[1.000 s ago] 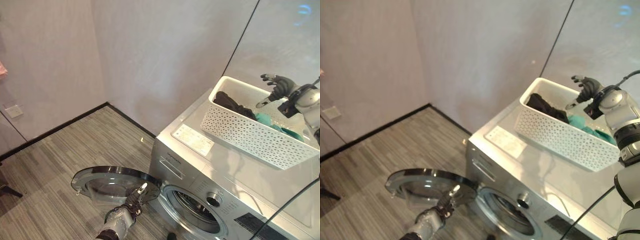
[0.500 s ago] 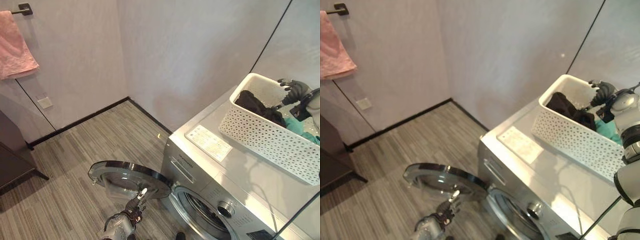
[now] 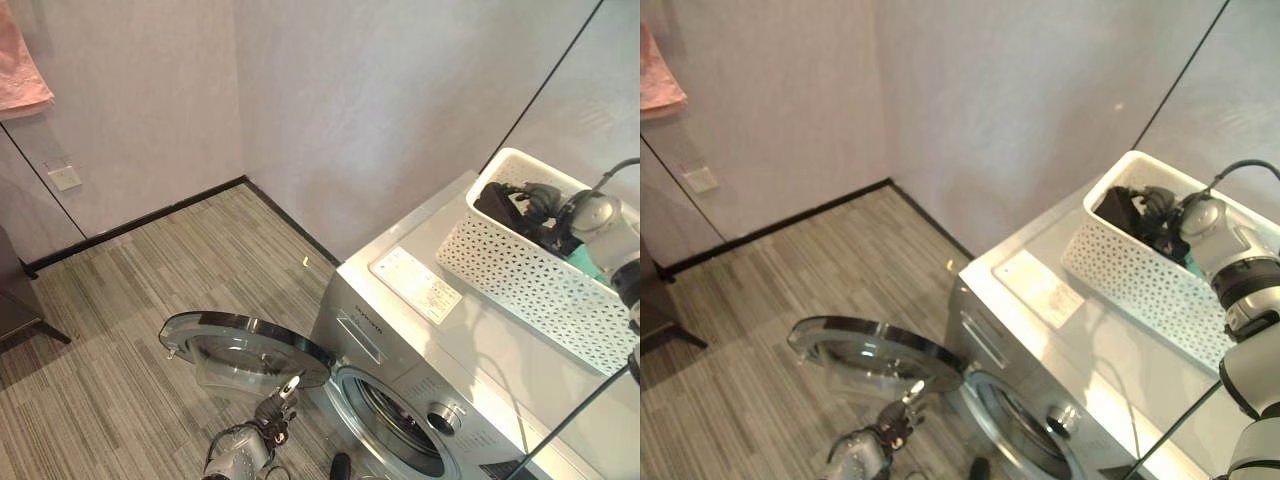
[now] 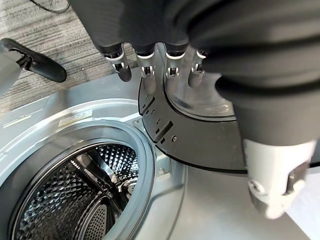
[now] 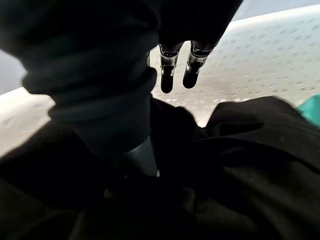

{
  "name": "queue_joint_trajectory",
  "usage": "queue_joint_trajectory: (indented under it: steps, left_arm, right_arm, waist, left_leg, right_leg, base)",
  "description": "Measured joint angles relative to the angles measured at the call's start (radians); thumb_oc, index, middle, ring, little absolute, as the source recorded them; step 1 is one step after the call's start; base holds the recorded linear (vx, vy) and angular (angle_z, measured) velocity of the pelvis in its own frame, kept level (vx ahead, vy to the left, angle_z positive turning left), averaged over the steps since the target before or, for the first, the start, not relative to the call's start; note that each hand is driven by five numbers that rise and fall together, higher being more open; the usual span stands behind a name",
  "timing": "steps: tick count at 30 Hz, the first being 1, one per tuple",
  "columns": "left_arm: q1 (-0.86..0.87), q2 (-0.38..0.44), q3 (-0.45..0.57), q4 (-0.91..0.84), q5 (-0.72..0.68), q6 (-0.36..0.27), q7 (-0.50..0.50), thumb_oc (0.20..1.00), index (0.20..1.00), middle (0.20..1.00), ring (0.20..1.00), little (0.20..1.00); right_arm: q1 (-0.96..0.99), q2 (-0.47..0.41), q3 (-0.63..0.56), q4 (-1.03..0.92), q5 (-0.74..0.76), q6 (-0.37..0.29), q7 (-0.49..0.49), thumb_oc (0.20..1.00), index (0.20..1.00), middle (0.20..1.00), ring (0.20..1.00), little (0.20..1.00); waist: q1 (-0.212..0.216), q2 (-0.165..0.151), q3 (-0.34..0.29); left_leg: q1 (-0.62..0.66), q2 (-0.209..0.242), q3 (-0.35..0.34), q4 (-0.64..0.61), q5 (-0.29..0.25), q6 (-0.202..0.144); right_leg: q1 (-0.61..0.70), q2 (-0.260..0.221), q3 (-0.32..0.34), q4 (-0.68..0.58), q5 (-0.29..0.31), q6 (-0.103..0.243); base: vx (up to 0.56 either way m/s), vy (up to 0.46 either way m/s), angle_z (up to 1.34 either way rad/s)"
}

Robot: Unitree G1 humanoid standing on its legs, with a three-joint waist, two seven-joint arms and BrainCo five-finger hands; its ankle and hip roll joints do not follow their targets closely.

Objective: Grab the laundry basket,head to the washer,open it,put in the laundry and shut it.

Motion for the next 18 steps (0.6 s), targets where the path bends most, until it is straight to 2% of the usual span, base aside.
queue_joint_trajectory:
  steps: [11,12,18]
  left_arm:
    - [0.011,0.004,-0.003,-0.002,-0.002,-0.001,-0.016,1.0,1.0,1.0,1.0,1.0]
    - [0.018,0.009,-0.01,-0.002,-0.002,-0.003,-0.02,1.0,1.0,1.0,1.0,1.0]
    - [0.032,0.017,-0.04,-0.005,-0.002,-0.002,-0.036,1.0,1.0,1.0,1.0,1.0]
  right_arm:
    - [0.042,-0.011,0.039,-0.062,0.009,0.006,0.092,1.0,1.0,1.0,1.0,1.0]
    - [0.067,-0.033,0.037,-0.104,0.009,0.005,0.101,1.0,1.0,1.0,1.0,1.0]
    - [0.096,-0.034,0.014,-0.114,0.011,0.0,0.1,1.0,1.0,1.0,1.0,1.0]
  waist:
    - [0.008,-0.008,0.0]
    - [0.008,-0.003,0.002]
    - [0.006,0.038,0.019]
  left_leg:
    - [-0.026,0.012,-0.002,0.0,0.008,-0.011]
    - [-0.042,0.012,-0.006,0.0,0.011,-0.012]
    - [-0.054,0.011,-0.007,0.0,0.013,-0.012]
  right_leg:
    - [-0.025,0.011,-0.002,-0.001,0.005,-0.007]
    - [-0.037,0.011,-0.006,-0.001,0.005,-0.007]
    - [-0.051,0.01,-0.008,-0.001,0.007,-0.008]
  base:
    - [-0.02,-0.012,0.0]
    - [0.0,-0.018,0.07]
    - [0.0,-0.01,0.01]
